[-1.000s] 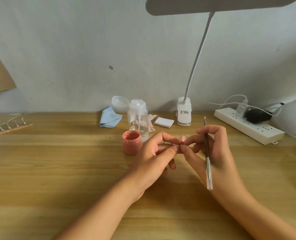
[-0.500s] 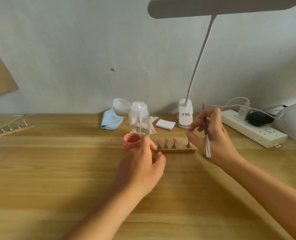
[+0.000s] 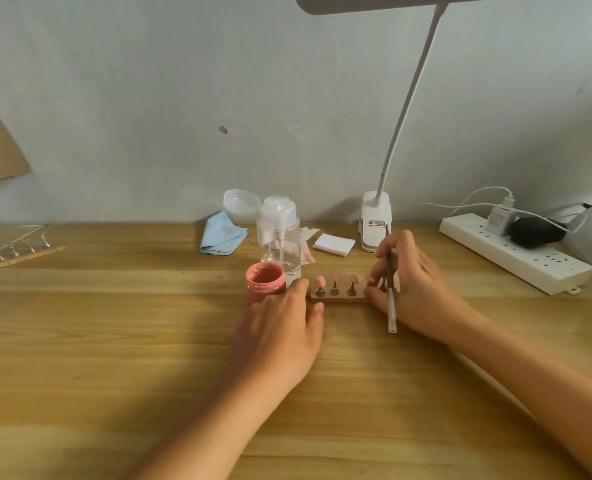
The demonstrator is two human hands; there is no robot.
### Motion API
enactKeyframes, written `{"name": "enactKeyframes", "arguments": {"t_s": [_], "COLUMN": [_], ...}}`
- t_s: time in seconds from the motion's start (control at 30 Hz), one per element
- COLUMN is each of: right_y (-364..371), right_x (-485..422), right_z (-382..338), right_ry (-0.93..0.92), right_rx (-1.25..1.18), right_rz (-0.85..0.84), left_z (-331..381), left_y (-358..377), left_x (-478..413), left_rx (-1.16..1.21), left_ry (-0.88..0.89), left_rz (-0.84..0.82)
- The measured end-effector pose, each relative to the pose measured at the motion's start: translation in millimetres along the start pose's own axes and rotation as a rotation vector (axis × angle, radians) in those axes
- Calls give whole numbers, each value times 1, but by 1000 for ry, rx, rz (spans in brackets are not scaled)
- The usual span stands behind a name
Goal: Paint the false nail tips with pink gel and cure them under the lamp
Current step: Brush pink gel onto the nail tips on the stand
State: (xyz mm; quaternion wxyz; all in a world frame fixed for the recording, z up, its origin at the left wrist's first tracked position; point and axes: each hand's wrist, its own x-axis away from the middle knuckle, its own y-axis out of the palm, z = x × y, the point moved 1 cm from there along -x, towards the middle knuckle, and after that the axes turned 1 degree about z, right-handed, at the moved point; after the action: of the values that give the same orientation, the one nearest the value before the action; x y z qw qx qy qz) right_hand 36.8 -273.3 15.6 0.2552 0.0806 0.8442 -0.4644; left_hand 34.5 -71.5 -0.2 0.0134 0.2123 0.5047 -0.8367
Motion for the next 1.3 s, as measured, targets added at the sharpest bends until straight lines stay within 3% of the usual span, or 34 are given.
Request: {"name": "enactKeyframes", "arguments": {"t_s": [0.3,0.67,1.3], "right_y": [-11,-16,-29], "right_x": [2,21,34], "right_z": [11,3,-19], "right_ry": [50,-168,23], "right_rx": [110,318,91], "right_rz": [-6,113,197], "left_z": [1,1,0], "left_y": [-1,-2,-4], "left_x": [-4,-2,-3], "left_rx": [45,54,24], "left_ry": [-32,-15,-31], "left_rz": [13,38,17]}}
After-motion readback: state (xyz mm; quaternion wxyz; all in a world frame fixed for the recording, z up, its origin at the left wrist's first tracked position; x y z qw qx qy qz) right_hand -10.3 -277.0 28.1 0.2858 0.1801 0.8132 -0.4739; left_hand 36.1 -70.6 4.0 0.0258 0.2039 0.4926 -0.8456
